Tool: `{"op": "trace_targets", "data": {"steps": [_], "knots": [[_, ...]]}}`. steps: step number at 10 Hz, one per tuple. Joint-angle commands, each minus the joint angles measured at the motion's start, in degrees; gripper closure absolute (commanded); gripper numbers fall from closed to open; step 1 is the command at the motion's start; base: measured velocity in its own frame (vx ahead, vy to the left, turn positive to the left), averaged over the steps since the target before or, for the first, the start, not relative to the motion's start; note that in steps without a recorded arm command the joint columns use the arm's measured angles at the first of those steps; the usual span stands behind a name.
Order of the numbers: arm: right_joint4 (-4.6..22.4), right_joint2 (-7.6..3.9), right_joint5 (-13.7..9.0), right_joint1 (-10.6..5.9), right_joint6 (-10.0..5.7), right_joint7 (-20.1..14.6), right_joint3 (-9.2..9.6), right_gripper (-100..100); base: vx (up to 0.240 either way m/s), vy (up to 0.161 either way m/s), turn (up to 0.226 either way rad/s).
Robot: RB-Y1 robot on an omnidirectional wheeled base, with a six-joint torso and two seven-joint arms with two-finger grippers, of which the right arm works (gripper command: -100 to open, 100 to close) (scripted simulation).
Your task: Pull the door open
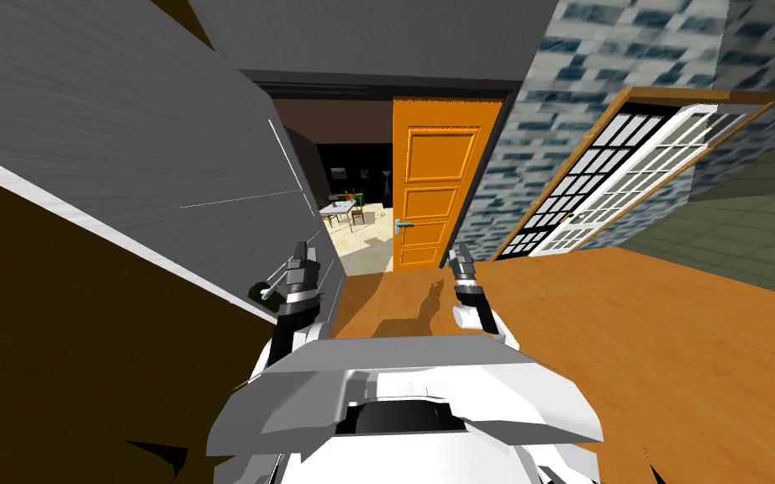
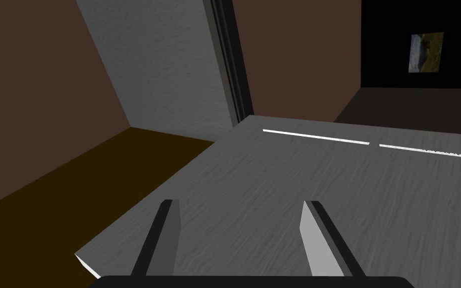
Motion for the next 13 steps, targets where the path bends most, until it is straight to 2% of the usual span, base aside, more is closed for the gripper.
{"op": "trace_targets", "data": {"steps": [1,2,4,5,6,11,12,13], "knots": [[2.86,-0.98,-0.69,-1.22,0.28,-0.53,-0.79,-100,0.092,0.005,0.239],[3.54,-0.98,-0.69,-1.22,0.28,-0.53,-0.79,-100,0.068,0.002,0.047],[7.40,-2.29,-1.59,-2.88,0.57,-1.20,-1.83,-100,0.070,-0.004,0.155],[9.37,-2.94,-2.04,-3.71,0.72,-1.53,-2.35,-100,0.089,-0.011,0.344],[9.95,-2.94,-2.04,-3.71,0.72,-1.53,-2.35,-100,0.064,-0.004,-0.072],[20.14,-6.28,-4.34,-7.99,1.47,-3.23,-5.03,-100,0.094,-0.010,0.202],[20.93,-6.28,-4.34,-7.99,1.47,-3.23,-5.03,-100,0.067,-0.023,0.061],[23.13,-6.94,-4.81,-8.85,1.62,-3.58,-5.56,-100,0.054,0.001,0.107]]}}
